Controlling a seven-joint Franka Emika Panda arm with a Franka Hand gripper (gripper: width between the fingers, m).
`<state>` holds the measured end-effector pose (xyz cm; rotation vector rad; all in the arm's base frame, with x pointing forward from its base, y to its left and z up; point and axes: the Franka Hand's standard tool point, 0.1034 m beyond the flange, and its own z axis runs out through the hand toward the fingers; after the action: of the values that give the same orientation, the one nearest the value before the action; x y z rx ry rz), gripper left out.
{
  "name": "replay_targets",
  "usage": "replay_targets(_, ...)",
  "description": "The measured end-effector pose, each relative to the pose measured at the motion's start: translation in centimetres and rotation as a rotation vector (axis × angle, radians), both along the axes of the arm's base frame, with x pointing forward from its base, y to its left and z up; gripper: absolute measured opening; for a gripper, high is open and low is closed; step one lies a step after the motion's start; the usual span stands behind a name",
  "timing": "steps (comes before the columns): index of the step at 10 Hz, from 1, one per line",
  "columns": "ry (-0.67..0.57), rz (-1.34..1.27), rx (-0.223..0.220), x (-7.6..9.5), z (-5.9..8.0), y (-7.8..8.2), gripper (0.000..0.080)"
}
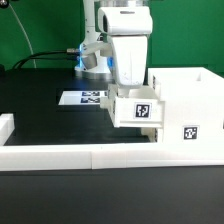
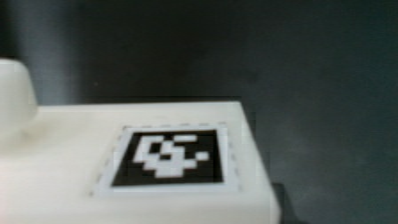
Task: Assemble drawer
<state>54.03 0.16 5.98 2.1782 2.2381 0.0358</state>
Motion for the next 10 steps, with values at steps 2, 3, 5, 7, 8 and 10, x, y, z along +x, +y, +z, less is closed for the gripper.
replay_targets(2,0.0,-0.001,0.0,0.0,0.0,-0.1,0.0042)
replay_targets(3,0.0,-0.001,0.0,0.0,0.0,-0.1,0.0042)
replay_targets(5,0.002,-0.032,0.001,-0.1,0.0,0.1,0.0042)
replay_targets(7,0.006,-0.097,0.004,-0.3,-0.1,0.5,0.0042)
replay_targets(8,0.006,-0.123,0.007,-0.3,-0.1,1.3,0.0042)
replay_targets(10,0.006,-0.132,0.008,-0.3,-0.1,1.3,0.0042)
